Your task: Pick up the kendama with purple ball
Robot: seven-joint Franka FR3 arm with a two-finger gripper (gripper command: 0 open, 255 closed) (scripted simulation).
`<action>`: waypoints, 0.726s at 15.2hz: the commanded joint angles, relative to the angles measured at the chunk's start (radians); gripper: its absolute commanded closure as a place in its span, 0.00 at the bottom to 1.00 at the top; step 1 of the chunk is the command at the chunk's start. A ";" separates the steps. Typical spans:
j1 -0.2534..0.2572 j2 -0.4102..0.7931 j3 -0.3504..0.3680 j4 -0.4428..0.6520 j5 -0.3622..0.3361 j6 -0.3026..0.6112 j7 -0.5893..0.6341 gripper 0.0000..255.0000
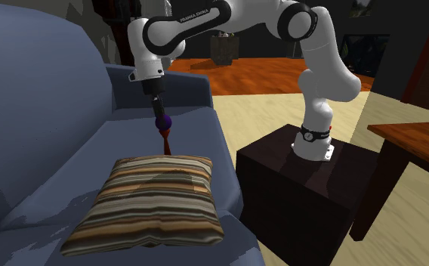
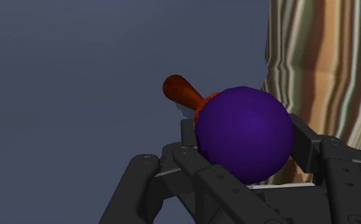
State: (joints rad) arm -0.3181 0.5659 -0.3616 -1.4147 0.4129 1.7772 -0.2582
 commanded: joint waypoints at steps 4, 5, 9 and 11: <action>0.000 0.001 0.000 -0.001 0.000 0.000 0.000 1.00; 0.000 0.000 0.000 0.001 0.000 -0.002 0.001 1.00; -0.002 -0.013 -0.003 0.034 -0.008 -0.046 0.013 1.00; -0.004 -0.018 -0.005 0.053 -0.011 -0.069 0.019 1.00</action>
State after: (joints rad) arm -0.3198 0.5479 -0.3655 -1.3735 0.4032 1.7200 -0.2408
